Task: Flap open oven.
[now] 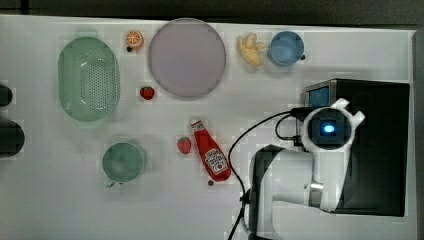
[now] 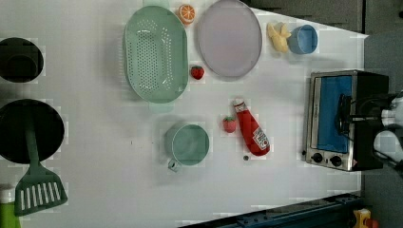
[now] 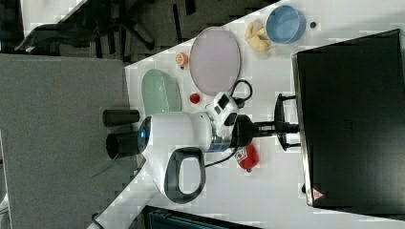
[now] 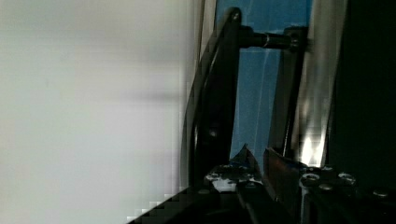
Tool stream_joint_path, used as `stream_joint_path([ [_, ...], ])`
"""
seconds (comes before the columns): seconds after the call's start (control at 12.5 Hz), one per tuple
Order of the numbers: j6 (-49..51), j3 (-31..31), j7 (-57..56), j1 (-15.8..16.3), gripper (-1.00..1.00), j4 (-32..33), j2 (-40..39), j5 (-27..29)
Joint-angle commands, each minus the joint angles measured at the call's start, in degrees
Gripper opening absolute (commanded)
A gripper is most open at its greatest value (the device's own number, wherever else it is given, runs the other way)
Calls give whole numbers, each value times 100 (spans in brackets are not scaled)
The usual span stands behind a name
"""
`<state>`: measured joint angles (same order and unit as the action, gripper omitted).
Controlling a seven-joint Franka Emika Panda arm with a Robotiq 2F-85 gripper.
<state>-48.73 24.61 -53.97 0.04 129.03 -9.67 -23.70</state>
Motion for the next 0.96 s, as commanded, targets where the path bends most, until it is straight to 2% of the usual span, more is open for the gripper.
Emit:
stream_joint_path([
  [0.08,23,-281,1175,469,-65,257,-14,-248],
  [0.24,22,-463,1713,588,-65,405,-57,-585],
  [0.56,126,-836,3256,777,-65,440,-454,-1922],
  [0.96,133,-1105,4722,996,-65,203,-1336,-2407],
])
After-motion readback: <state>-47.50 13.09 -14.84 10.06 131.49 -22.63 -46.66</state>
